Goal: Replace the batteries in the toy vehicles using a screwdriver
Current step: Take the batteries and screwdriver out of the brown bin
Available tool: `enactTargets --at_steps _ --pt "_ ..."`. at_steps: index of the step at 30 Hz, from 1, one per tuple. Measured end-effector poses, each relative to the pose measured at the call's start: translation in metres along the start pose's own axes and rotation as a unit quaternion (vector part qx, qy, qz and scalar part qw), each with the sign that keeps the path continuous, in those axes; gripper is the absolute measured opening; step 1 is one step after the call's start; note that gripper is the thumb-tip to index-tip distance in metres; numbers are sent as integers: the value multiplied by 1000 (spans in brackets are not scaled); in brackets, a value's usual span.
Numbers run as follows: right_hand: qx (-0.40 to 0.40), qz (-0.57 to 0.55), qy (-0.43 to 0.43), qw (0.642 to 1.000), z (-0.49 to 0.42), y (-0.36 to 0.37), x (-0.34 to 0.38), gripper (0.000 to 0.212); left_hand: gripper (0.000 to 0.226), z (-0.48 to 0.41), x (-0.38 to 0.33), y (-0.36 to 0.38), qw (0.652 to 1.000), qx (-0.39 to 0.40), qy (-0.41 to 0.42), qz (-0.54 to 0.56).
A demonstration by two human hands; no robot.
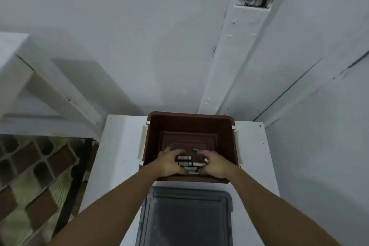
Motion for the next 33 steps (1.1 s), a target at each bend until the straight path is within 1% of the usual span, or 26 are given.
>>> enactTargets --at_steps 1,3,6,9,13,19,22,26,30,33 --pt "5 20 3 1000 -7 1 -4 74 86 -4 0 0 1000 15 -2 -14" --pt "5 47 24 999 -12 3 -8 79 87 -11 4 -2 999 24 -5 -22" --pt "-4 87 22 996 -18 2 -13 75 87 -25 14 0 1000 16 -3 -5" --pt "7 118 2 993 -21 0 -14 73 84 -34 19 3 1000 18 12 -22" --pt "14 111 -14 994 -25 2 -12 69 79 -42 21 4 999 10 25 -47" --pt "18 164 2 986 -28 0 -14 58 66 -44 22 5 999 32 41 6" --pt "21 162 2 987 -25 -2 -10 51 60 -44 21 7 998 46 39 31" --pt "30 165 6 986 -24 -2 -9 45 52 -46 24 8 997 43 41 41" --pt "50 114 7 992 -23 2 -8 47 46 -49 26 10 996 45 43 58" --pt "68 74 6 995 -20 4 -5 42 48 -52 28 11 996 55 37 59"
Point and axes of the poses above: each hand's wrist, its own z-axis away from the middle knuckle, its own y-axis out of the palm, x = y × z, the point moved 5 cm from there along -z, towards the middle knuckle, and after that the axes turned 3 degrees about -y, right-handed, at the moved point
